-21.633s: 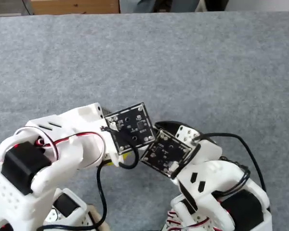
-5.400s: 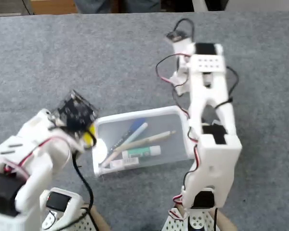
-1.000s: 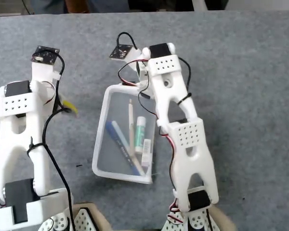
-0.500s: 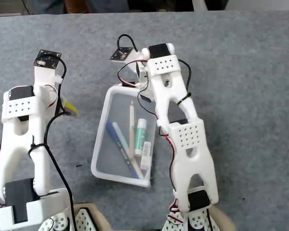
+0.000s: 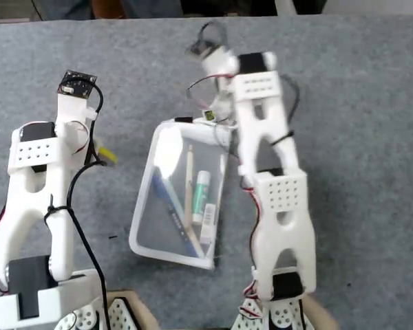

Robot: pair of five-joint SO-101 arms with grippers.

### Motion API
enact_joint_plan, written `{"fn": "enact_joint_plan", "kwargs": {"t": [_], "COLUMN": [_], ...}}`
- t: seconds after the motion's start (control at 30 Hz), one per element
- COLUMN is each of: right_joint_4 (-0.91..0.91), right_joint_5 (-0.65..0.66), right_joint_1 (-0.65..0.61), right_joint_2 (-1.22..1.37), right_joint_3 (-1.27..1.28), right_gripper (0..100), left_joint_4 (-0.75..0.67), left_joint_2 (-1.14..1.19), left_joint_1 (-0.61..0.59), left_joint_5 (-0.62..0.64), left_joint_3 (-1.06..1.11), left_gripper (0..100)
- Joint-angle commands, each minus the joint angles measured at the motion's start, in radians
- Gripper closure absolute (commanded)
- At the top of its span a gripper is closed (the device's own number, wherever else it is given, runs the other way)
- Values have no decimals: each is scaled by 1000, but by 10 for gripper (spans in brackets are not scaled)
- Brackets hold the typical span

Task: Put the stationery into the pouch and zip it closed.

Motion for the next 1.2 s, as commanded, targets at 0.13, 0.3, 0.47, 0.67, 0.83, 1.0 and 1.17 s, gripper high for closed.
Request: {"fn": "enact_joint_plan", "kwargs": {"t": [0.13, 0.3, 0.47, 0.67, 0.83, 1.0, 1.17], "right_joint_4": [-121, -192, -247, -269, -265, -247, -244], "right_joint_5": [-28, -60, -83, -77, -78, -83, -80], "right_joint_1": [66, 64, 58, 66, 66, 74, 83], "right_joint_2": [108, 200, 229, 292, 308, 308, 308], "right_joint_3": [-119, -119, -113, -119, -150, -154, -157], "right_gripper": [746, 747, 747, 748, 763, 951, 987], "left_joint_4": [-11, -11, -11, -11, -11, -11, -11], "left_joint_2": [-6, -6, -6, -6, -6, -6, -6], "left_joint_1": [13, 13, 13, 13, 13, 13, 15], "left_joint_5": [12, 12, 12, 11, 12, 12, 12], "left_joint_3": [-2, -2, -2, -2, -2, -2, -2], "left_gripper": [668, 668, 668, 668, 668, 668, 668]}}
